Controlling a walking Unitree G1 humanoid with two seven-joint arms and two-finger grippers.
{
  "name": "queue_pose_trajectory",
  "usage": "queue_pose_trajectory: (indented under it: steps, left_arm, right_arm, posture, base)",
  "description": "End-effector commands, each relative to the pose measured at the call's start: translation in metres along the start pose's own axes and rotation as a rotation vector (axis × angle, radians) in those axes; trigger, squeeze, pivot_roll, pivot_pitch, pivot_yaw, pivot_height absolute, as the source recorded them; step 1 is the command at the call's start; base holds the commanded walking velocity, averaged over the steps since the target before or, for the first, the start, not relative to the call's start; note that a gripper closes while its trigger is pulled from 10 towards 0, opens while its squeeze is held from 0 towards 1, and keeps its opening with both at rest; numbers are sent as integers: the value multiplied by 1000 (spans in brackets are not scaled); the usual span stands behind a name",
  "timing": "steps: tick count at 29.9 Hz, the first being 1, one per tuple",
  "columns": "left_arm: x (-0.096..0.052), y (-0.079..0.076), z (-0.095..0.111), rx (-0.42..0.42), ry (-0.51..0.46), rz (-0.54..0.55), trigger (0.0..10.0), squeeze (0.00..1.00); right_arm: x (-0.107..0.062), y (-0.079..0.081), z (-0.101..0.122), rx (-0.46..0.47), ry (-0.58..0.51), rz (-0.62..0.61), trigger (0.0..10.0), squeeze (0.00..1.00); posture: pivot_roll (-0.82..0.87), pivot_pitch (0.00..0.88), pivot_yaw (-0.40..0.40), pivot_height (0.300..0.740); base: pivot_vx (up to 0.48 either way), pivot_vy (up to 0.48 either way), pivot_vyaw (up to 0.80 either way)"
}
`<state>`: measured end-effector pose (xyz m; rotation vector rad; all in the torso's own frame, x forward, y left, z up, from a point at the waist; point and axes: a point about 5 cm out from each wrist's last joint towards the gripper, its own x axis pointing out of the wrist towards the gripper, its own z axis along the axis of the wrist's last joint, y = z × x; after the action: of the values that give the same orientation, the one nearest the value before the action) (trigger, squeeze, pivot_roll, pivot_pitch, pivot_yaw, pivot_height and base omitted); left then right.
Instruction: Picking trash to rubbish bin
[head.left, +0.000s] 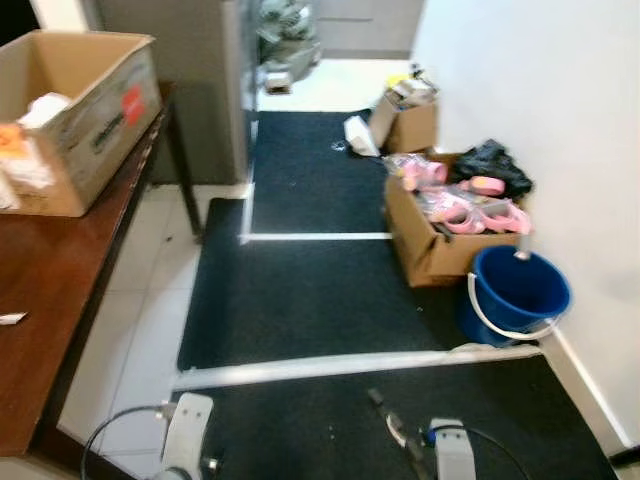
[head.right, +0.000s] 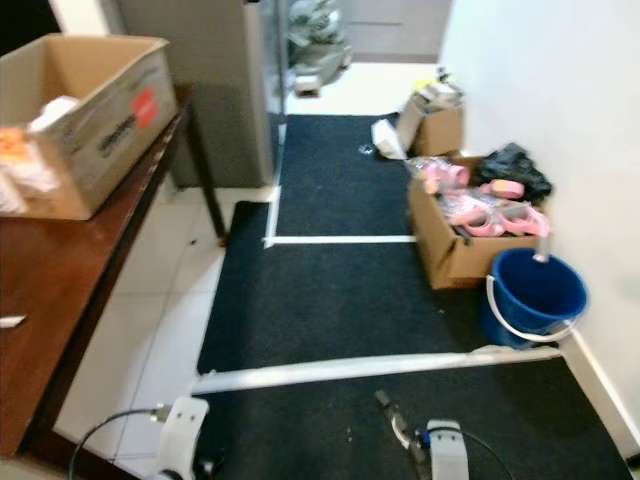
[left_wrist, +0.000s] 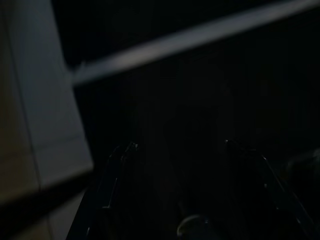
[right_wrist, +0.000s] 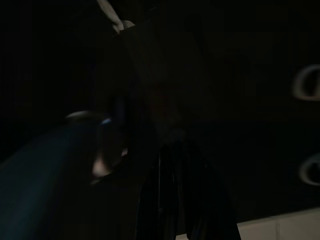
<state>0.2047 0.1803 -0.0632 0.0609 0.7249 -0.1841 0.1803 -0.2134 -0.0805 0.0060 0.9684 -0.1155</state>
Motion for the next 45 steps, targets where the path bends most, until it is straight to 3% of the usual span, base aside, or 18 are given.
queue_pose_trajectory:
  steps: [1,7,32,45]
  left_arm:
    - [-3,-4,-12,-11,32,-20,10000,0]
    - [-3,-10,-11,9,30,-64,10000,0]
    - [-4,-10,-12,5,25,-75,10000,0]
    - [-3,-6,-8,-37,6,-41,10000,0]
  right_arm:
    - [0,5,-2,9,-1,12,10000,0]
    - [1,8,1,2,-8,25,10000,0]
    - [1,10,0,5,-8,26,10000,0]
    - [1,11,1,5,-14,27,10000,0]
  posture:
    - [-35,95,-7,740]
    - [-34,96,-9,740]
    - [-33,98,-7,740]
    - [-42,90,1,740]
  base:
    - [0,0,0]
    - [0,0,0]
    - [371,0,0]
    - [0,0,0]
